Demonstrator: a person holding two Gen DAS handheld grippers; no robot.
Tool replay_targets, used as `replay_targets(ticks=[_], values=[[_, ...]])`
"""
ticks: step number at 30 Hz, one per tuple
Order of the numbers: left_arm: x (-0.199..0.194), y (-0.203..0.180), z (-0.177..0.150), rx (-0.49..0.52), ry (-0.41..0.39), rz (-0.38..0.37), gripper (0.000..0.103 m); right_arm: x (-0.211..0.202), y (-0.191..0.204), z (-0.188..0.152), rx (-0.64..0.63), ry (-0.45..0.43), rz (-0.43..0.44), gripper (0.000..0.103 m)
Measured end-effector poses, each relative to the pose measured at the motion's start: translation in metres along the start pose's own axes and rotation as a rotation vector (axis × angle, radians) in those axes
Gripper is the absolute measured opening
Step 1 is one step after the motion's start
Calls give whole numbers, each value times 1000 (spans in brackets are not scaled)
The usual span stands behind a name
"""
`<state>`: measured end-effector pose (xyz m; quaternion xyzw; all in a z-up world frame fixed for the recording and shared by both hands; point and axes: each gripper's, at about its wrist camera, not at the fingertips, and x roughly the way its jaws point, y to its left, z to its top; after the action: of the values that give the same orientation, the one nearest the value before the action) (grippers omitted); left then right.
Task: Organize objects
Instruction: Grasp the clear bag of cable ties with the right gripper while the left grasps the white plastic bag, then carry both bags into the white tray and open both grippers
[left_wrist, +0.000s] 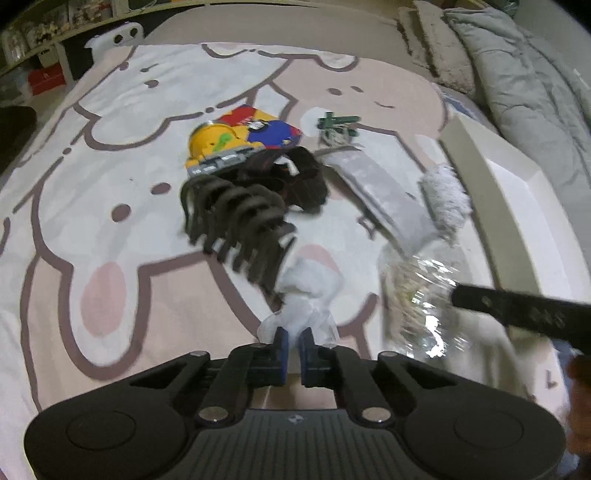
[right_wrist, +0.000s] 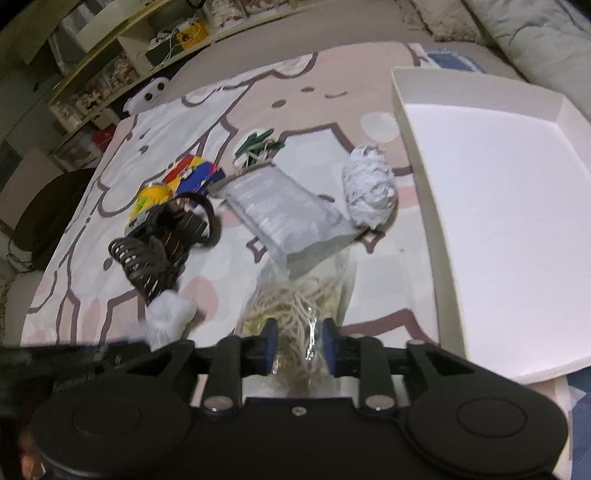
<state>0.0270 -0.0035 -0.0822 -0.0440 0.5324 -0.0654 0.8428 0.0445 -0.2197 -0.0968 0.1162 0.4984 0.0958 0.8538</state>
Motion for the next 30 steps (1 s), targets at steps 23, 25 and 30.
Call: replay_targets(ticks=[23, 25, 30], values=[[6, -5, 6, 21, -33, 80, 38, 43, 28, -10, -61, 70, -113, 61], [12, -3, 10, 15, -25, 88, 39, 43, 26, -10, -55, 72, -106, 60], [28, -2, 15, 24, 7, 92, 44, 42, 26, -11, -65, 75, -108, 59]])
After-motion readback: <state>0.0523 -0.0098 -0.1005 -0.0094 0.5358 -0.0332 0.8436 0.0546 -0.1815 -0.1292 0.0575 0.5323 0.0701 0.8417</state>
